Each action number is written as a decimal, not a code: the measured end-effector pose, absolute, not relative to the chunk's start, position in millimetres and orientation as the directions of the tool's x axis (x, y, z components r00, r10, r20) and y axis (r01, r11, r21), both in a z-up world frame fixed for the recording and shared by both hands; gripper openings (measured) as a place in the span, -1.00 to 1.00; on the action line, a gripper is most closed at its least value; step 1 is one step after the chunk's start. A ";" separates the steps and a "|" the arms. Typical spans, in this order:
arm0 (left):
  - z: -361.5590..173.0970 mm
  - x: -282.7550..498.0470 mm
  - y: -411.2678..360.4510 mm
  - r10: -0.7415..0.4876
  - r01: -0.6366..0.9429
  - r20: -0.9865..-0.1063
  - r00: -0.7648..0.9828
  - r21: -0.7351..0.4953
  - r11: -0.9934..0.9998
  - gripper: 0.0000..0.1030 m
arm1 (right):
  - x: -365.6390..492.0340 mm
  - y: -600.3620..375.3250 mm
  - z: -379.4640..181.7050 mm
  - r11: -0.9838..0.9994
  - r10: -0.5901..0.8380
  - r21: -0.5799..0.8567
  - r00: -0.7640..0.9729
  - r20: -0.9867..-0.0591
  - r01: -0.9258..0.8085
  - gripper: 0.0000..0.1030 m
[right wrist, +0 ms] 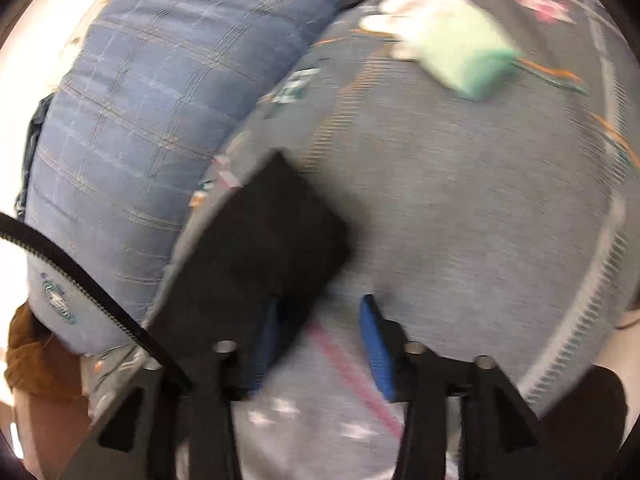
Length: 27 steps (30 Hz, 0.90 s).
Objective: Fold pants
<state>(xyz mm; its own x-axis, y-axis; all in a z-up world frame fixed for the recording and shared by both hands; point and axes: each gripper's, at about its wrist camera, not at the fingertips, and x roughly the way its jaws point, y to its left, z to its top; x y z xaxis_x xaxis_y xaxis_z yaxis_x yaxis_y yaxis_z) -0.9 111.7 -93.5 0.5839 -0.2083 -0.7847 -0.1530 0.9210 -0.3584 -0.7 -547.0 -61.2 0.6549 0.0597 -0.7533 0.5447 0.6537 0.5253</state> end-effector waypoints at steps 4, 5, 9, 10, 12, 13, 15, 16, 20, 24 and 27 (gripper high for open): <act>-106.8 4.7 123.5 -0.213 -0.186 -0.786 0.580 -0.382 0.905 0.10 | -19.1 -530.5 -24.8 0.732 -0.044 0.441 0.682 -0.730 0.519 0.10; -112.0 8.2 124.3 -0.218 -0.190 -0.785 0.580 -0.391 0.901 0.10 | -13.5 -515.9 -13.0 0.773 -0.039 0.418 0.693 -0.720 0.477 0.10; -128.1 18.6 125.2 -0.263 -0.187 -0.768 0.584 -0.442 0.877 0.10 | 38.9 -421.5 8.4 0.935 0.122 0.309 0.665 -0.737 0.171 0.10; -131.8 19.4 124.8 -0.259 -0.190 -0.772 0.581 -0.438 0.879 0.10 | 53.1 -393.9 6.6 0.951 0.182 0.299 0.637 -0.749 0.081 0.10; -138.2 23.2 123.4 -0.242 -0.197 -0.782 0.574 -0.419 0.887 0.10 | 83.3 -328.5 -1.6 0.955 0.286 0.280 0.553 -0.782 -0.098 0.10; -140.6 24.5 123.7 -0.239 -0.198 -0.784 0.573 -0.415 0.888 0.10 | 94.5 -299.0 -6.5 0.944 0.329 0.280 0.511 -0.794 -0.173 0.10; -144.7 25.5 124.0 -0.240 -0.183 -0.771 0.589 -0.417 0.890 0.08 | 119.6 -235.9 -19.4 0.893 0.426 0.304 0.409 -0.807 -0.331 0.10; -143.9 25.5 123.4 -0.239 -0.169 -0.770 0.592 -0.409 0.897 -0.01 | 127.9 -209.4 -25.0 0.870 0.448 0.301 0.371 -0.814 -0.390 0.10; -146.9 23.8 121.5 -0.281 -0.142 -0.752 0.596 -0.443 0.885 -0.47 | 156.7 -103.1 -55.8 0.763 0.465 0.266 0.214 -0.859 -0.589 0.10; -152.8 18.6 132.4 -0.329 -0.166 -0.710 0.623 -0.531 0.831 -0.44 | 175.5 -25.4 -96.9 0.686 0.394 0.219 0.102 -0.913 -0.693 0.10; -156.6 17.4 138.5 -0.370 -0.171 -0.678 0.635 -0.591 0.789 -0.33 | 181.0 13.6 -123.8 0.647 0.305 0.152 0.070 -0.950 -0.748 0.10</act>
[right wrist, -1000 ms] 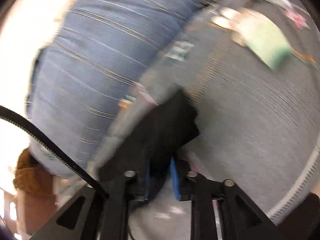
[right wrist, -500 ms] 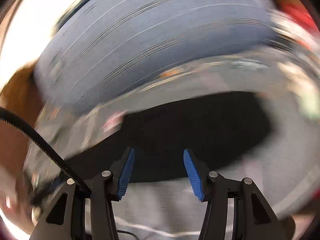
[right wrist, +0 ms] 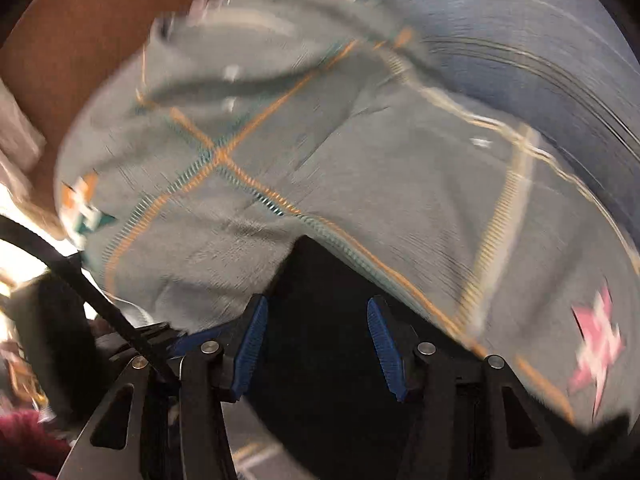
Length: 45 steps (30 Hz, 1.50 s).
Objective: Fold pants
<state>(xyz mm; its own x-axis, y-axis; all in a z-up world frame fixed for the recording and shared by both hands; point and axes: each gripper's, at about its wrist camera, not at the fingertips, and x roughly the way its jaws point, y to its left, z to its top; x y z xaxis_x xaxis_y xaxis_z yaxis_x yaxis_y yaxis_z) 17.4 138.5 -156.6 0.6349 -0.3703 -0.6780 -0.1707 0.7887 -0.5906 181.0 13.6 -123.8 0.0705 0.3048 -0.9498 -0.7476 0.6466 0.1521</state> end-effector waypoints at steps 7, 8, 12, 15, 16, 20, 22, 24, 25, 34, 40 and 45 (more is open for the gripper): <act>-158.0 9.0 135.6 -0.352 -0.168 -0.665 0.659 -0.586 0.793 -0.46 | 172.4 61.8 -148.5 0.590 0.156 0.005 0.108 -0.982 -0.807 0.33; -157.3 4.3 135.8 -0.343 -0.167 -0.681 0.648 -0.566 0.807 -0.76 | 169.8 65.0 -151.0 0.585 0.116 -0.049 0.143 -0.983 -0.809 0.02; -153.2 0.1 142.1 -0.396 -0.165 -0.656 0.642 -0.623 0.764 -0.79 | 168.1 63.5 -143.7 0.607 0.098 -0.079 0.173 -0.980 -0.791 -0.79; -137.2 -6.4 138.3 -0.403 -0.142 -0.636 0.658 -0.631 0.763 -0.79 | 162.4 51.6 -127.9 0.632 0.140 -0.070 0.202 -0.969 -0.772 -0.82; -130.2 -8.9 134.6 -0.408 -0.129 -0.627 0.663 -0.633 0.764 -0.79 | 159.9 47.3 -122.4 0.640 0.151 -0.069 0.213 -0.965 -0.765 -0.82; -110.9 -14.4 117.0 -0.416 -0.084 -0.613 0.672 -0.621 0.780 -0.79 | 158.4 25.7 -91.4 0.675 0.232 -0.029 0.249 -0.940 -0.738 -0.82; -101.4 -14.9 108.1 -0.430 -0.061 -0.605 0.670 -0.623 0.780 -0.79 | 159.7 10.8 -79.0 0.700 0.264 -0.009 0.270 -0.926 -0.714 -0.82; -88.9 -10.3 96.6 -0.451 -0.027 -0.594 0.666 -0.624 0.781 -0.79 | 160.7 -1.9 -67.7 0.721 0.291 0.011 0.288 -0.912 -0.693 -0.82; -85.3 -8.8 93.4 -0.457 -0.015 -0.592 0.664 -0.621 0.784 -0.79 | 161.1 -11.4 -61.4 0.733 0.304 0.021 0.300 -0.904 -0.680 -0.82; -70.8 31.5 -14.2 -0.547 0.166 -0.606 0.578 -0.569 0.805 -0.79 | 174.1 -149.8 -26.7 0.857 0.391 0.177 0.389 -0.834 -0.483 -0.85; -91.2 55.5 -101.7 -0.585 0.254 -0.662 0.470 -0.533 0.807 -0.79 | 179.6 -256.9 -47.1 0.914 0.382 0.267 0.423 -0.822 -0.306 -0.85; -114.0 75.7 -147.9 -0.559 0.287 -0.720 0.411 -0.480 0.829 -0.68 | 183.4 -311.0 -70.4 0.920 0.388 0.318 0.425 -0.818 -0.229 -0.81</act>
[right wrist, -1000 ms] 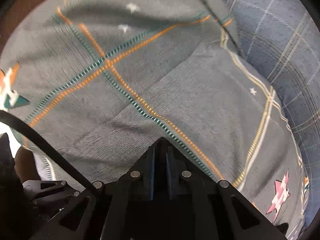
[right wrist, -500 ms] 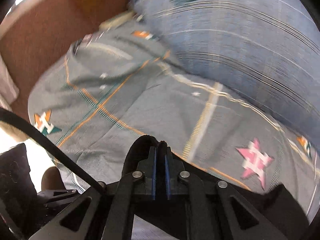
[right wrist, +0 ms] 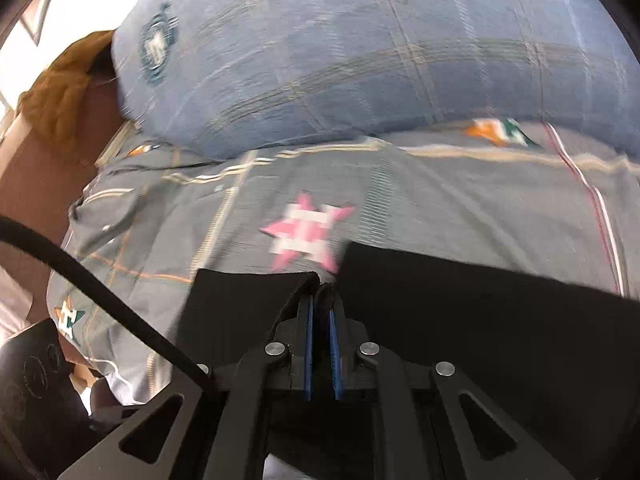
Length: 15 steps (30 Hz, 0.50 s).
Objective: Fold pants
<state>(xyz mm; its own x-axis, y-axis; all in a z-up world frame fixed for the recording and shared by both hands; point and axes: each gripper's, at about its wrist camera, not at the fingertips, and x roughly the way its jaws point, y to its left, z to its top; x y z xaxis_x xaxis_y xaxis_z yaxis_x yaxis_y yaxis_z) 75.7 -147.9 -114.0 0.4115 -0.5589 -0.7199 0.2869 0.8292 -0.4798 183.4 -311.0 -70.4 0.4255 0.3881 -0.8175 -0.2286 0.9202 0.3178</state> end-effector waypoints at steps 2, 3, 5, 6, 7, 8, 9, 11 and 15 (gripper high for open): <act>-117.2 76.0 -150.0 -0.557 0.287 -0.735 0.388 -0.478 0.830 -0.57 | 183.6 -328.0 -80.4 0.939 0.344 0.299 0.443 -0.828 -0.172 -0.68; -115.2 73.2 -147.5 -0.566 0.295 -0.735 0.373 -0.485 0.823 -0.48 | 183.1 -334.6 -81.9 0.944 0.330 0.292 0.451 -0.829 -0.154 -0.59; -107.0 60.0 -140.9 -0.587 0.325 -0.726 0.358 -0.493 0.807 -0.34 | 177.0 -355.5 -77.3 0.934 0.350 0.339 0.487 -0.800 -0.114 -0.13; -99.9 51.9 -134.5 -0.599 0.346 -0.719 0.352 -0.495 0.797 -0.17 | 173.0 -364.0 -72.9 0.931 0.349 0.351 0.509 -0.787 -0.096 -0.07; -96.0 44.0 -129.5 -0.610 0.364 -0.713 0.346 -0.497 0.788 -0.08 | 167.2 -374.8 -66.0 0.933 0.334 0.352 0.538 -0.774 -0.072 -0.06; -90.0 34.8 -127.3 -0.620 0.381 -0.707 0.341 -0.499 0.778 0.03 | 162.7 -381.1 -61.0 0.935 0.321 0.350 0.555 -0.767 -0.057 -0.06; -84.0 26.2 -119.1 -0.624 0.394 -0.703 0.340 -0.496 0.774 0.04 | 158.4 -386.1 -55.7 0.935 0.314 0.353 0.570 -0.759 -0.045 -0.04; -77.9 17.3 -106.4 -0.622 0.408 -0.701 0.349 -0.484 0.774 0.04 | 147.6 -390.5 -42.5 0.922 0.336 0.385 0.596 -0.730 -0.048 -0.02; -77.2 21.4 -74.6 -0.549 0.321 -0.716 0.431 -0.447 0.835 0.04 | 135.5 -368.9 -27.6 0.855 0.482 0.497 0.580 -0.656 -0.148 -0.03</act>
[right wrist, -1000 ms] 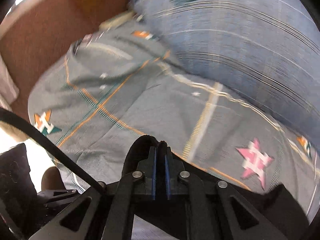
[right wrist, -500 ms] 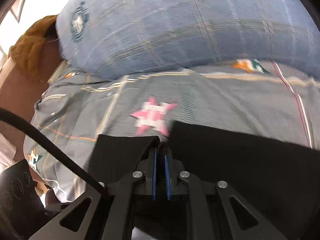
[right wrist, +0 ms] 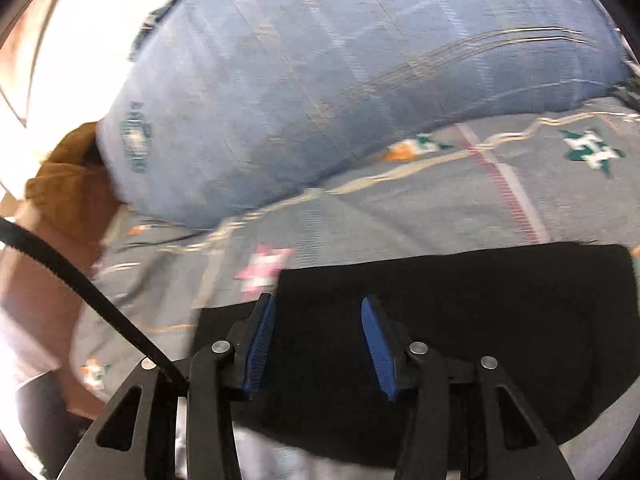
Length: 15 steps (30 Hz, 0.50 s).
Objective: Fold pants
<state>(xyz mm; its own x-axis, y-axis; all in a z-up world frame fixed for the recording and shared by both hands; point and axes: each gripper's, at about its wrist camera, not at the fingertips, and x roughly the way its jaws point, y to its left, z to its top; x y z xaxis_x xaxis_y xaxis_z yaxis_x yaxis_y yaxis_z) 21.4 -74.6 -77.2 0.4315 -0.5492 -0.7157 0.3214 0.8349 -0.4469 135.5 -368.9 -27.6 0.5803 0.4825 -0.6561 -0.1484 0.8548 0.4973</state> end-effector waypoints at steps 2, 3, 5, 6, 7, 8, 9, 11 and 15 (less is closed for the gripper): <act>-85.0 31.0 -62.6 -0.517 0.254 -0.726 0.453 -0.450 0.856 0.04 | 137.0 -351.9 -31.2 0.795 0.574 0.576 0.539 -0.616 -0.189 -0.02; -91.6 37.2 -58.3 -0.502 0.225 -0.731 0.462 -0.450 0.864 0.04 | 139.7 -345.2 -35.9 0.774 0.601 0.603 0.521 -0.606 -0.192 -0.02; -101.2 43.3 -54.7 -0.481 0.194 -0.746 0.460 -0.444 0.875 0.04 | 147.2 -331.8 -50.9 0.754 0.622 0.634 0.494 -0.607 -0.170 -0.02; -109.7 48.9 -55.3 -0.485 0.182 -0.752 0.447 -0.454 0.872 0.04 | 149.8 -328.2 -59.0 0.750 0.625 0.643 0.485 -0.612 -0.155 -0.02; -117.2 53.3 -56.2 -0.490 0.168 -0.757 0.433 -0.466 0.869 0.04 | 152.2 -326.1 -68.2 0.746 0.626 0.652 0.476 -0.618 -0.135 -0.02; -120.8 54.4 -56.9 -0.491 0.159 -0.759 0.427 -0.472 0.867 0.04 | 153.8 -326.0 -80.1 0.754 0.610 0.650 0.470 -0.637 -0.097 -0.02; -122.4 55.0 -58.1 -0.489 0.161 -0.760 0.427 -0.469 0.869 0.04 | 155.3 -326.8 -88.7 0.766 0.589 0.639 0.471 -0.657 -0.068 -0.02; -121.2 55.2 -62.9 -0.475 0.179 -0.768 0.431 -0.443 0.879 0.04 | 157.6 -331.7 -101.8 0.769 0.574 0.639 0.479 -0.664 -0.036 -0.08; -109.2 52.8 -71.5 -0.438 0.229 -0.794 0.421 -0.374 0.899 0.04 | 151.0 -344.5 -101.9 0.753 0.563 0.658 0.519 -0.643 -0.002 -0.05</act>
<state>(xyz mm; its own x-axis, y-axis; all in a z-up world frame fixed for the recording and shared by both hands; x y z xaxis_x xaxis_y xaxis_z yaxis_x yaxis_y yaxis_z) 52.8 -71.5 -109.2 0.4215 -0.4380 -0.7941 0.2294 0.8986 -0.3739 151.0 -344.5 -101.9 0.5187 0.5633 -0.6431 -0.0024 0.7532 0.6578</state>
